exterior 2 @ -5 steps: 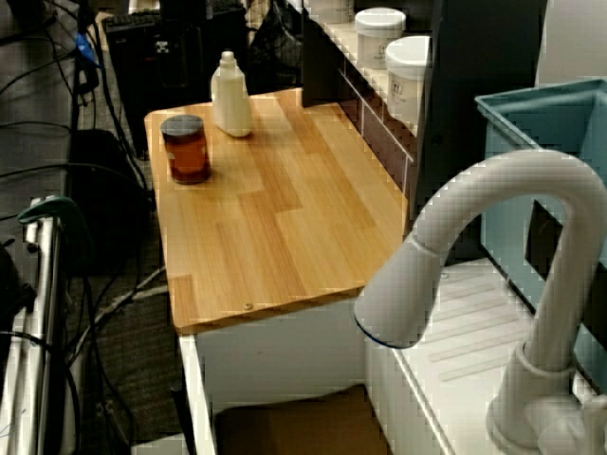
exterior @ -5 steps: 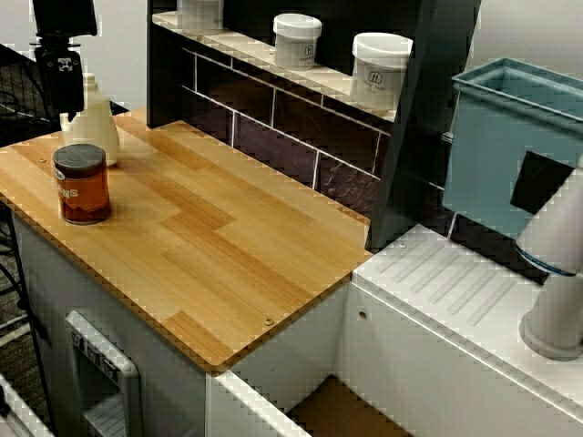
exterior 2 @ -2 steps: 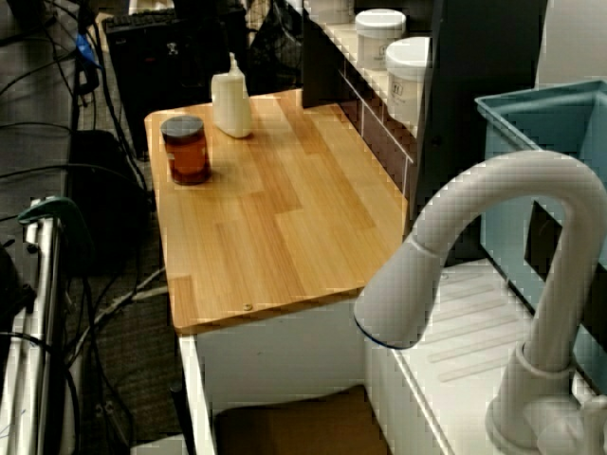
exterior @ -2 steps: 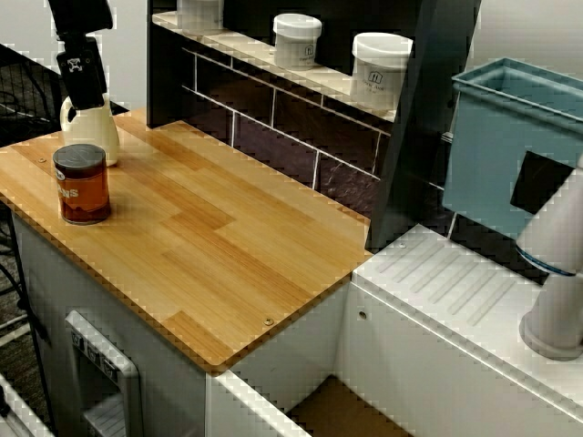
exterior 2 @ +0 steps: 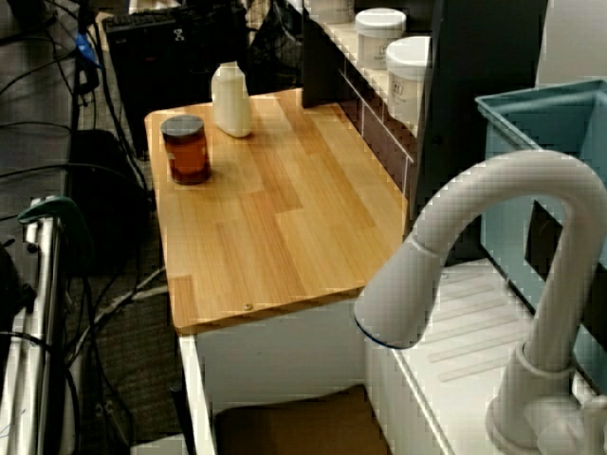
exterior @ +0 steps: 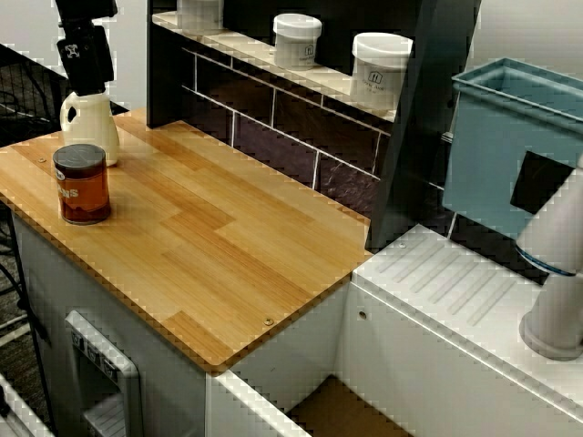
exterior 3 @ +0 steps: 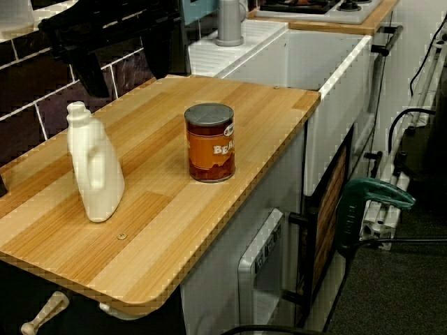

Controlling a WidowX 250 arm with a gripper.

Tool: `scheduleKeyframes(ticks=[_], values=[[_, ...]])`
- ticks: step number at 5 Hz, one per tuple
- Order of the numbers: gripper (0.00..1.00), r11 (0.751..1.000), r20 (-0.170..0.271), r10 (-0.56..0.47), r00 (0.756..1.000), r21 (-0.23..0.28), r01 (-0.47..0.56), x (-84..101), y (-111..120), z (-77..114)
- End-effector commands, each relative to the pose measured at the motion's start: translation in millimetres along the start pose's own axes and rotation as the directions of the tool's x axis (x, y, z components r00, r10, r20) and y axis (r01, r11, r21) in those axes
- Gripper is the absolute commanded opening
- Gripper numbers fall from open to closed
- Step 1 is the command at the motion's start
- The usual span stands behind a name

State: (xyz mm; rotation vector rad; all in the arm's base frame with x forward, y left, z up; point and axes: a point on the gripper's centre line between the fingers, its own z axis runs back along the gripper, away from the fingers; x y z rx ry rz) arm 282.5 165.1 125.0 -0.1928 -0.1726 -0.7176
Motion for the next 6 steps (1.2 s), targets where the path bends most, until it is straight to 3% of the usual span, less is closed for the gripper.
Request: scheduleKeyframes(ticks=[1,4,6], values=[[1.0,0.997,0.025,-0.041,0.999,0.063,0.04,5.5,24,29.8],[1.0,0.998,0.027,-0.029,0.999,0.063,0.028,3.0,44,30.3],[1.0,0.998,0.004,-0.014,1.0,0.064,0.013,-1.7,48,14.1]])
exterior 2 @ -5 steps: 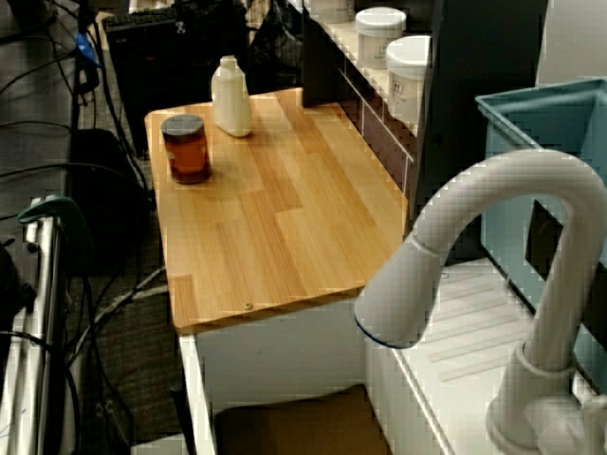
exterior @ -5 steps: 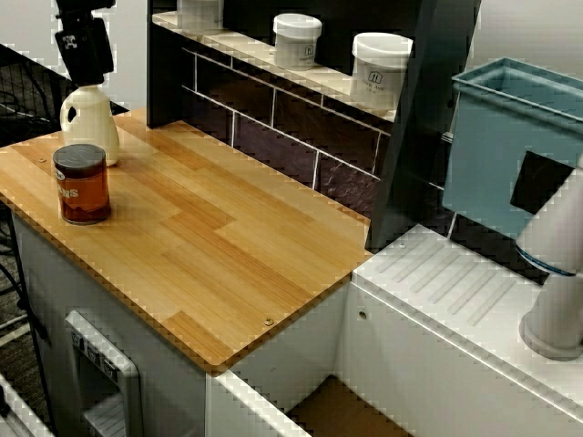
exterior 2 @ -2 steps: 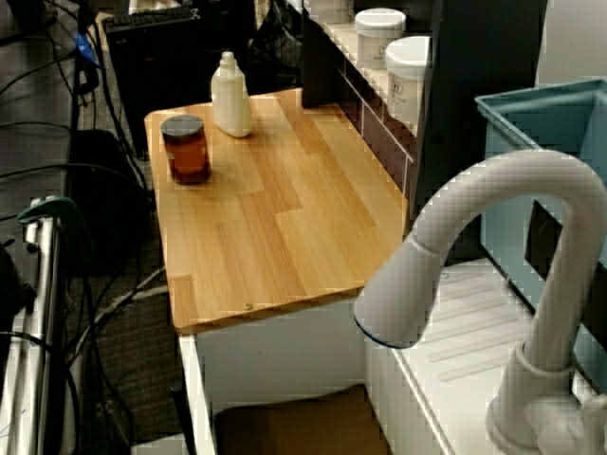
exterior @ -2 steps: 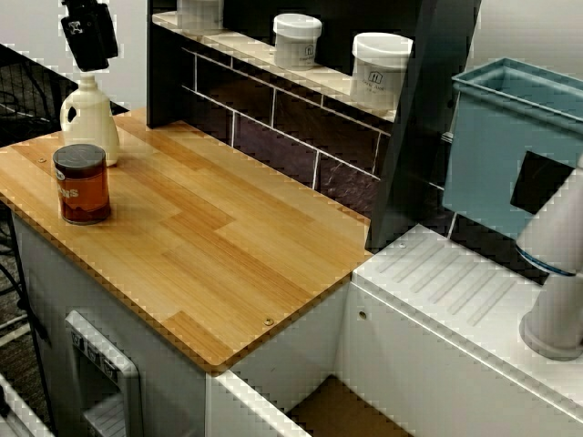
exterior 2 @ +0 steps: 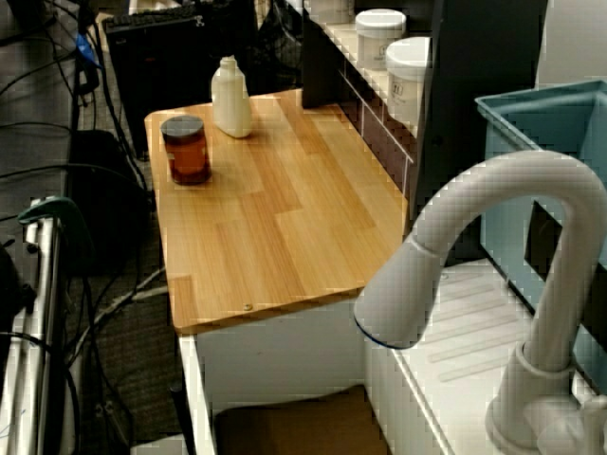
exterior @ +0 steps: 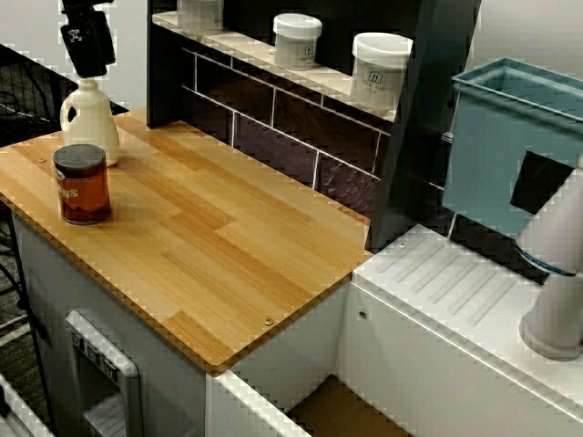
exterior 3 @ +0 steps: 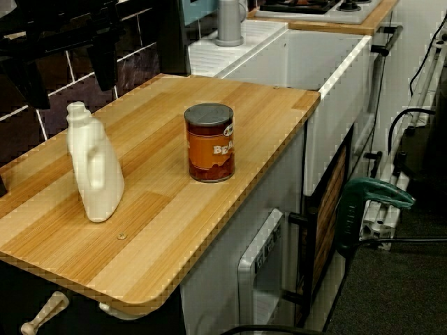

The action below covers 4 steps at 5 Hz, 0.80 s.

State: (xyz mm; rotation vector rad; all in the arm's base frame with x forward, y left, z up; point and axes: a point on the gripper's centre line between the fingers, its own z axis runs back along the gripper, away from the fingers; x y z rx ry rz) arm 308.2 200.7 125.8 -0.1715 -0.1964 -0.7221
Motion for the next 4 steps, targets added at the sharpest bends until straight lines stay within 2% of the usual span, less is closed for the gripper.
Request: scheduleKeyframes(ticks=[1,3,4], values=[[1.0,1.0,-0.017,-0.002,1.0,0.026,0.003,-1.6,5,2.5],[1.0,1.0,-0.044,0.002,0.999,0.027,-0.001,-8.5,1,-14.5],[1.0,0.999,-0.053,0.014,0.998,0.043,-0.011,-12.9,-1,-17.4]])
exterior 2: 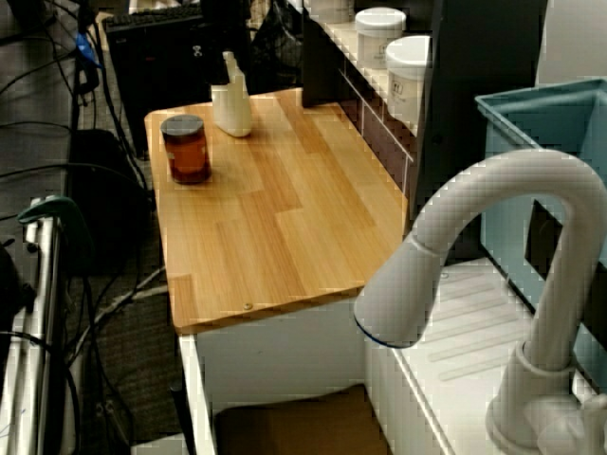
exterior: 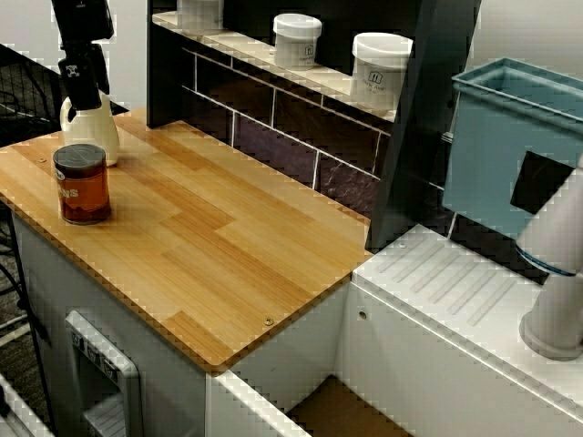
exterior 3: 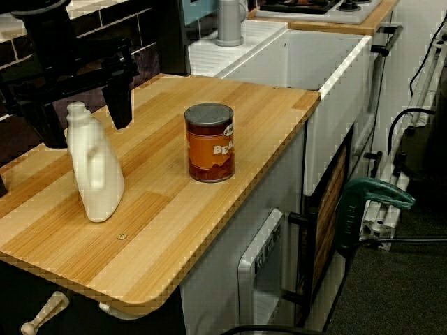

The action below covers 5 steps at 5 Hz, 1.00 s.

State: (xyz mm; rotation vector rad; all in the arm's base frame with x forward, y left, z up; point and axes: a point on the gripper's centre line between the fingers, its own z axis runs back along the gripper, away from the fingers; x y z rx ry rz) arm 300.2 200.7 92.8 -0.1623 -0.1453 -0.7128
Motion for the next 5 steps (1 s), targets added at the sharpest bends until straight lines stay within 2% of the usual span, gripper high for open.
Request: scheduleKeyframes(ticks=[1,3,4,5], values=[[0.0,0.996,0.001,0.033,0.999,0.083,-0.032,-4.8,0,6.4],[0.0,0.996,-0.002,0.044,0.999,0.077,-0.044,-3.8,0,3.3],[0.0,0.997,0.015,0.049,0.999,0.063,-0.05,2.8,-4,10.4],[0.0,0.997,0.044,0.056,0.997,0.048,-0.058,16.9,-17,21.8]])
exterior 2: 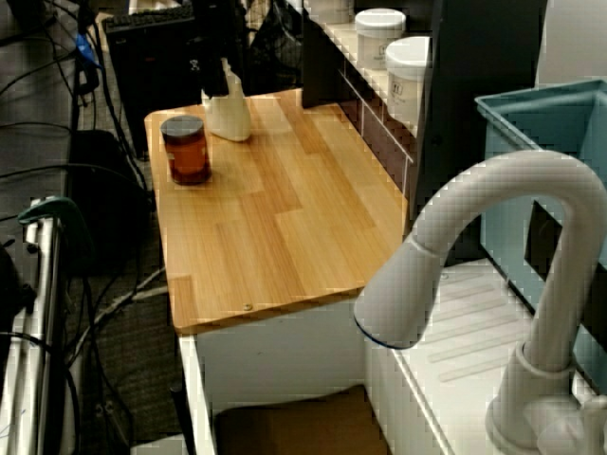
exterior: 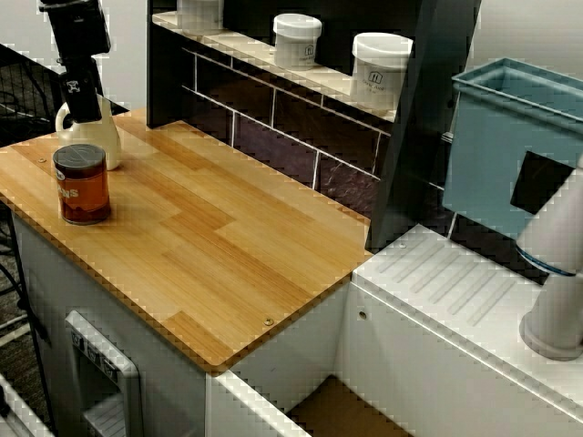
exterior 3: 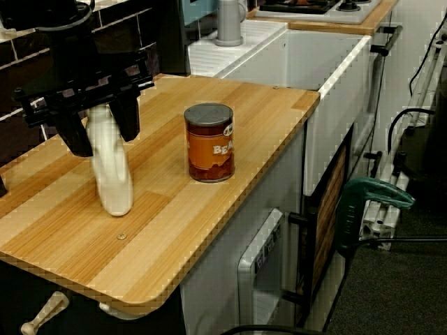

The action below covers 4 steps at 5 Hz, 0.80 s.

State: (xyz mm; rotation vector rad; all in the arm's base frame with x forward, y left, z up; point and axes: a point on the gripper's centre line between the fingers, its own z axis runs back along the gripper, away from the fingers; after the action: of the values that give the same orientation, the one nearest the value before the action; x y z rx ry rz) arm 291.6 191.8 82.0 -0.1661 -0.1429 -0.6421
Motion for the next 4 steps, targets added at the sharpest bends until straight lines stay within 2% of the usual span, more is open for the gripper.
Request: scheduleKeyframes(ticks=[1,3,4], values=[[0.0,0.998,0.054,-0.047,0.997,0.055,0.044,35.4,-22,38.7],[0.0,0.994,0.053,-0.083,0.995,0.072,0.079,63.8,-42,38.6],[0.0,0.993,0.069,-0.099,0.993,0.077,0.093,76.7,-51,48.2]])
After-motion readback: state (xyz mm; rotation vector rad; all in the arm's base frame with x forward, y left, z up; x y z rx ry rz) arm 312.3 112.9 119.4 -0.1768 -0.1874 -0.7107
